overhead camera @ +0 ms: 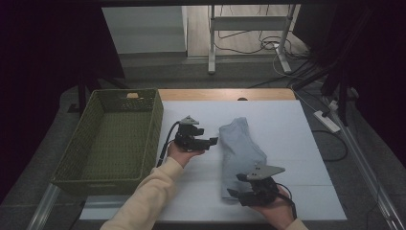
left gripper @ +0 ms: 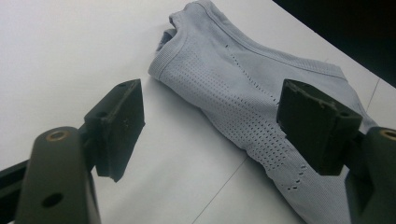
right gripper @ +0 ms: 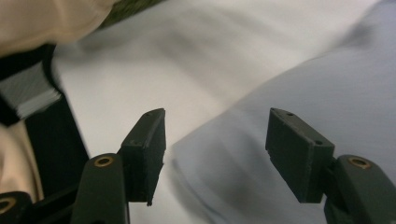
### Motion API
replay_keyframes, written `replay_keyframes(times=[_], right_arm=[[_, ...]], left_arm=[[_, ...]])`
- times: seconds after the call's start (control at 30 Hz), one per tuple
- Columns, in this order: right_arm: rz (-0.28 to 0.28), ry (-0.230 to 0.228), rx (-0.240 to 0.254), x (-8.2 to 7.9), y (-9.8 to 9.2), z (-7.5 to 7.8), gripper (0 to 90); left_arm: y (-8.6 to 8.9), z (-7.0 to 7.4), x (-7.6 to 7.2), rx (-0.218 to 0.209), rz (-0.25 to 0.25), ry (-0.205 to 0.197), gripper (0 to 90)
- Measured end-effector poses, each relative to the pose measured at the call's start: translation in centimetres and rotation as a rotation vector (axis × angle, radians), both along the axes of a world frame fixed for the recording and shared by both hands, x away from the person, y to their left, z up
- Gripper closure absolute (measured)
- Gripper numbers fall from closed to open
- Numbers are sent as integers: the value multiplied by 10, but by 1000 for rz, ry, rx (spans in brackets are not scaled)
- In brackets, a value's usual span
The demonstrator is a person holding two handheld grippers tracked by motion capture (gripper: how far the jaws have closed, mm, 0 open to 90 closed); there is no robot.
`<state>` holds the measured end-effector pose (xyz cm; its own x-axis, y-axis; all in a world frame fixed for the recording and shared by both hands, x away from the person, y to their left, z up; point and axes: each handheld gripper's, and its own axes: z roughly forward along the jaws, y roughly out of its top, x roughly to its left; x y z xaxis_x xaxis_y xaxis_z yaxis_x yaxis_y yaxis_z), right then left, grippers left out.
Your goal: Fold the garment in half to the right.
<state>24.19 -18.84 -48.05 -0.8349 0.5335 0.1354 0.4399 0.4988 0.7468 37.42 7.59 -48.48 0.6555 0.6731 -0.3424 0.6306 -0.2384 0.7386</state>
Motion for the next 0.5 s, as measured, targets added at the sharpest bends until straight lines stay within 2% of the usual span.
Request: replay_keyframes(times=[0.17,0.27,0.4,0.5], right_arm=[[89,25,-55,-3,15,-13,380],[122,28,-88,-2,23,-18,380],[137,26,-158,2,28,-29,379],[137,33,-182,5,31,-35,377]], left_arm=[[0,0,0,-4,1,3,238],[-1,0,0,-4,3,4,239],[-1,-1,-1,1,0,6,238],[2,0,-1,-1,3,6,238]])
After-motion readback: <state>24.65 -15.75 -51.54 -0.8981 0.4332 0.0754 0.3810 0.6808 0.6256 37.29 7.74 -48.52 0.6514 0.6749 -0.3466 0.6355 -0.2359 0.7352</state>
